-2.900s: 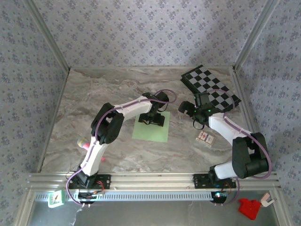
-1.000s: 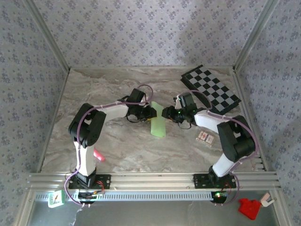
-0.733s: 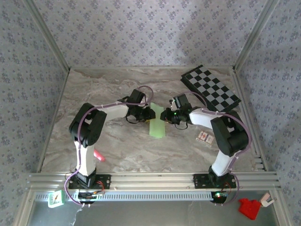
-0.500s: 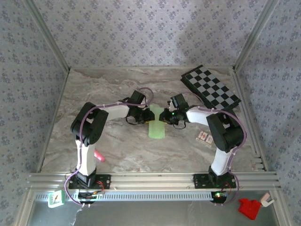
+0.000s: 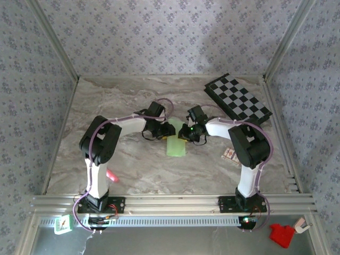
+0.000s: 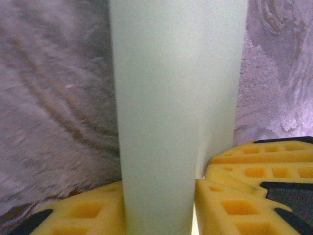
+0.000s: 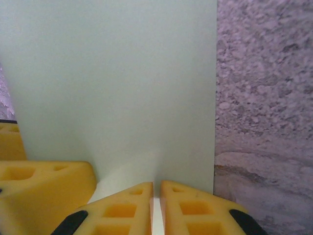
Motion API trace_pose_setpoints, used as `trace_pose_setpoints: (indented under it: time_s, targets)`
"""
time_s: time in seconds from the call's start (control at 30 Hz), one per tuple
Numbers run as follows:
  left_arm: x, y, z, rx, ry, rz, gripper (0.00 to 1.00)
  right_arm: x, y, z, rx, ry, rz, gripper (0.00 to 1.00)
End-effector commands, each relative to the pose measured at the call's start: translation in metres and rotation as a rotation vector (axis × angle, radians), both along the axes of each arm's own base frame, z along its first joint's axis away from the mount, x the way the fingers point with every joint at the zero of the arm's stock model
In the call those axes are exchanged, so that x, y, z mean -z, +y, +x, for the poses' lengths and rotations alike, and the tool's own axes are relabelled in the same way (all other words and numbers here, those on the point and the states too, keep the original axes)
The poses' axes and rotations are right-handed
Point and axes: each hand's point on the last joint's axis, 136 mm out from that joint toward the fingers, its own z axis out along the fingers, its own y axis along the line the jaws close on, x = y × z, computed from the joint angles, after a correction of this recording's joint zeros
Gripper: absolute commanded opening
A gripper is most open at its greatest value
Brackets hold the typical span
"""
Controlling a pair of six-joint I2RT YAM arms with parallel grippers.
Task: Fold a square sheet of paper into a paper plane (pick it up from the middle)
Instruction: First fold the square sheet of paper in half at the center of the table.
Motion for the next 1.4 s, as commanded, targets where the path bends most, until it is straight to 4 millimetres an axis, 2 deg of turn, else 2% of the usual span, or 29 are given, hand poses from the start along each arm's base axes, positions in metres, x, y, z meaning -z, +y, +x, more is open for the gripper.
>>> trace_pose_setpoints:
  time_s: [0.0,0.2,0.47,0.63,0.8,1.03,1.37]
  targets:
    - [-0.013,0.024,-0.002,-0.034,-0.024,0.108,0.46,0.027,-0.016,-0.015,0.039,0.094,-0.103,0.16]
    - [-0.016,0.017,-0.015,0.017,-0.037,0.166,0.59,0.019,-0.006,-0.011,0.049,0.089,-0.040,0.17]
    - [0.001,0.016,-0.018,0.039,-0.022,0.268,0.59,-0.006,0.001,-0.002,0.082,0.053,0.085,0.23]
    - [0.009,0.020,-0.016,0.034,-0.009,0.303,0.53,-0.023,-0.006,0.002,0.109,0.013,0.136,0.28]
    - [0.013,0.024,-0.017,0.046,-0.009,0.332,0.46,-0.035,-0.027,0.005,0.150,-0.041,0.119,0.33]
    - [0.012,0.022,-0.016,0.086,-0.025,0.328,0.40,-0.034,-0.047,0.007,0.169,-0.055,0.075,0.34]
    - [0.019,0.025,-0.017,0.111,-0.013,0.345,0.35,-0.032,-0.050,0.006,0.177,-0.055,0.070,0.34]
